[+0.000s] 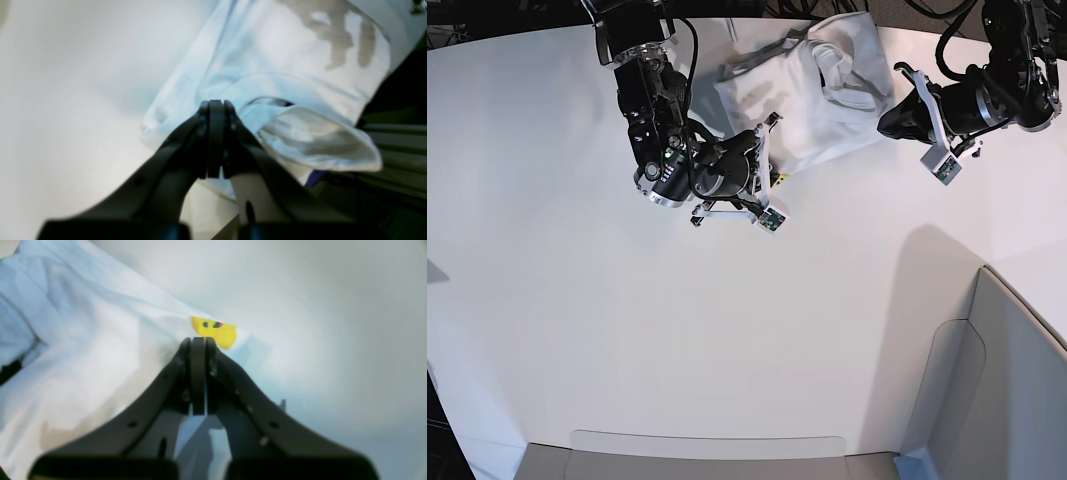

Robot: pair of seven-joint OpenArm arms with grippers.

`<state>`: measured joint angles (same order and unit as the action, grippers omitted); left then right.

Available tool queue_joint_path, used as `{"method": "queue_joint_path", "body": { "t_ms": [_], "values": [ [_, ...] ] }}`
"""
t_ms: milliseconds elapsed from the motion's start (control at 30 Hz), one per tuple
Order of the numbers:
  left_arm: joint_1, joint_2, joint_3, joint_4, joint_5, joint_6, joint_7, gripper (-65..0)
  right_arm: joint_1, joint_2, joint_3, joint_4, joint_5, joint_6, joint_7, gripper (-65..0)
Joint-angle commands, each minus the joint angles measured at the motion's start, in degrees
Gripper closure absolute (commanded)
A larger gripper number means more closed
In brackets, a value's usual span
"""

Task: Layout the t-shirt on the table in an organized manner, then fold the t-shirt properly

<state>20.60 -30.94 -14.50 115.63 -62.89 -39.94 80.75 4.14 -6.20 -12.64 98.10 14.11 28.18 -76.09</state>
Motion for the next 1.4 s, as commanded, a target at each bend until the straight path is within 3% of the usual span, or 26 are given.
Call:
{"method": "queue_joint_path", "body": {
  "t_ms": [0, 167, 300, 433, 500, 600, 733, 967, 1167, 1367],
  "values": [
    [-0.25, -1.55, 0.83, 0.89, -2.21, -0.06, -0.75, 0.0, 1.00, -0.62, -0.41, 0.66, 0.88, -0.18, 0.89, 0.0],
    [-3.24, -2.60, 6.99, 0.89, -8.01, -0.06, -0.75, 0.0, 1.09, -0.79, -0.41, -2.50, 0.88, -0.18, 1.15, 0.0],
    [-3.85, -2.60, 12.96, 0.89, -8.97, -0.06, -0.75, 0.0, 1.09, -0.79, -0.41, -4.87, 0.79, -0.18, 1.24, 0.0],
    [-6.67, -2.86, 23.69, 0.89, -8.54, -0.06, -0.75, 0.0, 1.35, -0.79, -0.23, -6.28, 0.70, -0.18, 1.94, 0.0],
    [-6.58, -4.71, 28.96, 0.81, -8.45, -0.06, -0.75, 0.0, 1.35, -0.79, -0.50, -6.37, 0.44, -0.36, 3.70, 0.0],
    [-6.40, -6.73, 33.97, 0.72, -8.36, -0.06, -0.75, 0.0, 1.35, -0.79, -0.59, -6.37, 0.79, -3.79, 4.31, 0.0],
    [-6.31, -9.90, 34.15, 0.54, -6.69, -0.06, -0.75, 0.0, 1.44, -0.79, -0.59, -6.28, 0.79, -4.93, 4.40, 0.0],
    [-6.05, -11.39, 34.41, -0.25, 6.67, -0.06, -0.75, 0.0, 1.26, -0.70, -0.59, -6.10, 0.79, -5.28, 4.40, 0.0],
    [-1.13, -12.36, 34.15, -0.78, 17.22, -0.06, -0.75, 0.0, 1.35, -0.62, -0.59, -6.02, 0.79, -5.28, 4.40, 0.0],
    [0.98, -16.84, 32.13, 0.54, 17.31, -0.06, -0.75, 0.0, 1.70, -0.62, -0.50, -5.93, 0.79, -5.28, 4.40, 0.0]
  ]
}}
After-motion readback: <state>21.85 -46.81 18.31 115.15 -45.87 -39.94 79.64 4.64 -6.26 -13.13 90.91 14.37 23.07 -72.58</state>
